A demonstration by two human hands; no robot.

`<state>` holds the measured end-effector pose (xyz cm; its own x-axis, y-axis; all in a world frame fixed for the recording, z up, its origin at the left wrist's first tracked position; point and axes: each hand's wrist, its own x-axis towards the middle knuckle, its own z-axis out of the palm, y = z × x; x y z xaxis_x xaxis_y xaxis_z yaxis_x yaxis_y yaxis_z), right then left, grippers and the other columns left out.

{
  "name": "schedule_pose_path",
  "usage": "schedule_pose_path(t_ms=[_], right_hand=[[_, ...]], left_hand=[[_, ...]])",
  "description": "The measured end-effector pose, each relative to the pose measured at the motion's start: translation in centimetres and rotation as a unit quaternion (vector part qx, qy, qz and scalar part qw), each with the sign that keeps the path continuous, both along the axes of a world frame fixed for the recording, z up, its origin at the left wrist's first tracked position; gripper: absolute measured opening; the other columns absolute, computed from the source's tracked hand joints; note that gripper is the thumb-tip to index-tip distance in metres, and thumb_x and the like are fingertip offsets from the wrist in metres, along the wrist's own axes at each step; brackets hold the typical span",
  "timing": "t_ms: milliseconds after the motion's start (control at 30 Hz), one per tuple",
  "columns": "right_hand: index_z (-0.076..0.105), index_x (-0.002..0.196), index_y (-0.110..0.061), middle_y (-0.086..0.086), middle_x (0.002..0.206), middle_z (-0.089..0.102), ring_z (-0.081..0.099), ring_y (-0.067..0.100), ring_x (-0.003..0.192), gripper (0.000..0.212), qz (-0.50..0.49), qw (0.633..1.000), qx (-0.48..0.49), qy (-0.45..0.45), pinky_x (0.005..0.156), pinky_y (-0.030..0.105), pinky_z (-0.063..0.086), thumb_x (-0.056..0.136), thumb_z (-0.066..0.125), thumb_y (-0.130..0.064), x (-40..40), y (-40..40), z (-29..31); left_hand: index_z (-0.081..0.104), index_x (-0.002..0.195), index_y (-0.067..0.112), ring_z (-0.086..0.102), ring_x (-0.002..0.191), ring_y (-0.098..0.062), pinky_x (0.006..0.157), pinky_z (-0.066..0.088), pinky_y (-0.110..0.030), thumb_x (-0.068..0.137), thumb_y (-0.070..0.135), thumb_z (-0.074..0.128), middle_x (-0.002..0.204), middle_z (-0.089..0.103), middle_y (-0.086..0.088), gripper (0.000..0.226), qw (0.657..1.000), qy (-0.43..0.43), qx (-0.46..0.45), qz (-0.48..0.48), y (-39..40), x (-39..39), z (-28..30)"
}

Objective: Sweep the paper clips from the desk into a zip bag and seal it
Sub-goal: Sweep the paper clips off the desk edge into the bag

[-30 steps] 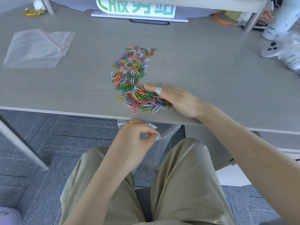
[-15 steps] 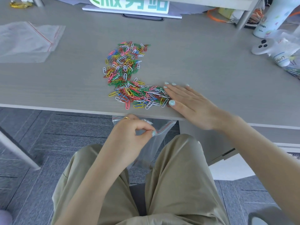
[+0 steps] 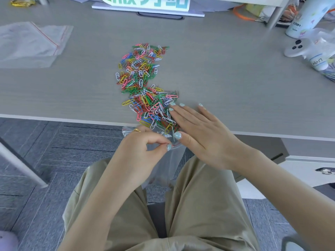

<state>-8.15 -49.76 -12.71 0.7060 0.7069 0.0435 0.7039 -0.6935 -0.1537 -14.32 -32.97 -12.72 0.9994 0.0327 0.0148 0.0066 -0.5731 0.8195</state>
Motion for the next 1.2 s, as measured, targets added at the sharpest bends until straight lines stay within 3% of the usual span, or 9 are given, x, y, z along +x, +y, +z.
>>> schedule_pose_path(t_ms=[233, 400, 500, 833, 933, 1033, 1133, 1200], right_hand=[[0.013, 0.146, -0.021, -0.008, 0.156, 0.01, 0.004, 0.008, 0.144, 0.074, 0.022, 1.0, 0.016, 0.005, 0.116, 0.031, -0.006, 0.084, -0.005, -0.057, -0.6, 0.3, 0.1], [0.021, 0.144, -0.029, -0.014, 0.155, 0.014, 0.007, 0.002, 0.142, 0.055, -0.066, 0.986, 0.127, 0.085, 0.116, 0.028, -0.001, 0.093, 0.013, -0.049, 4.1, -0.2, 1.0], [0.021, 0.144, -0.029, -0.014, 0.155, 0.013, 0.004, 0.0, 0.142, 0.048, -0.099, 0.983, 0.104, 0.118, 0.118, 0.032, -0.002, 0.098, 0.016, -0.043, 6.5, -0.2, 0.9], [0.004, 0.146, -0.026, -0.014, 0.155, 0.001, -0.008, -0.006, 0.137, 0.064, 0.025, 0.998, -0.01, 0.061, 0.116, 0.029, -0.011, 0.09, 0.002, -0.058, 3.1, 0.4, 0.5], [0.007, 0.146, -0.024, -0.011, 0.156, 0.005, -0.005, -0.003, 0.139, 0.071, 0.045, 0.998, -0.01, 0.039, 0.114, 0.027, -0.011, 0.083, -0.003, -0.055, 1.7, 0.4, 0.6], [0.015, 0.146, -0.022, -0.006, 0.155, 0.014, 0.005, 0.006, 0.142, 0.073, 0.069, 0.998, -0.007, -0.01, 0.115, 0.035, -0.007, 0.085, -0.006, -0.056, 0.8, 0.4, 0.2], [0.021, 0.145, -0.026, -0.006, 0.154, 0.02, 0.009, 0.011, 0.144, 0.065, 0.088, 0.996, -0.003, -0.033, 0.115, 0.039, -0.005, 0.09, 0.0, -0.053, 0.6, 0.2, -0.3], [0.023, 0.143, -0.03, -0.009, 0.155, 0.018, 0.007, 0.009, 0.144, 0.059, 0.086, 0.996, 0.03, -0.004, 0.116, 0.036, -0.007, 0.091, 0.004, -0.052, 1.0, 0.2, 0.0]], left_hand=[[0.069, 0.076, 0.032, 0.05, 0.088, 0.005, 0.068, 0.03, 0.003, 0.078, 0.024, 0.063, 0.091, 0.059, 0.007, 0.01, 1.0, 0.004, -0.008, 0.002, 0.4, -0.2, 0.3], [0.069, 0.075, 0.033, 0.05, 0.09, 0.006, 0.07, 0.03, 0.003, 0.077, 0.024, 0.064, 0.09, 0.06, 0.01, 0.01, 1.0, 0.002, -0.009, -0.002, 0.3, -0.4, 0.2], [0.07, 0.076, 0.029, 0.051, 0.087, 0.007, 0.07, 0.03, 0.003, 0.078, 0.021, 0.064, 0.091, 0.061, 0.009, 0.01, 1.0, -0.002, -0.007, 0.0, 0.4, -0.4, 0.2], [0.064, 0.067, 0.039, 0.05, 0.088, 0.007, 0.069, 0.032, 0.003, 0.077, 0.018, 0.065, 0.084, 0.061, 0.011, 0.023, 0.999, -0.016, -0.02, 0.023, 1.5, -0.4, 0.8], [0.063, 0.066, 0.039, 0.051, 0.087, 0.006, 0.071, 0.032, 0.0, 0.077, 0.018, 0.065, 0.086, 0.062, 0.009, 0.024, 0.999, -0.02, -0.022, 0.023, 1.5, -0.4, 0.8], [0.066, 0.069, 0.037, 0.053, 0.087, 0.005, 0.071, 0.033, -0.002, 0.077, 0.019, 0.064, 0.087, 0.062, 0.007, 0.019, 0.999, -0.019, -0.027, 0.023, 1.7, -0.4, 0.7], [0.067, 0.071, 0.035, 0.054, 0.086, 0.007, 0.072, 0.034, -0.001, 0.078, 0.02, 0.064, 0.085, 0.062, 0.009, 0.017, 0.999, -0.02, -0.028, 0.023, 1.9, -0.5, 0.8], [0.067, 0.071, 0.035, 0.053, 0.082, 0.01, 0.071, 0.033, 0.0, 0.077, 0.019, 0.064, 0.083, 0.062, 0.011, 0.017, 0.999, -0.021, -0.027, 0.025, 2.0, -0.5, 0.8]])
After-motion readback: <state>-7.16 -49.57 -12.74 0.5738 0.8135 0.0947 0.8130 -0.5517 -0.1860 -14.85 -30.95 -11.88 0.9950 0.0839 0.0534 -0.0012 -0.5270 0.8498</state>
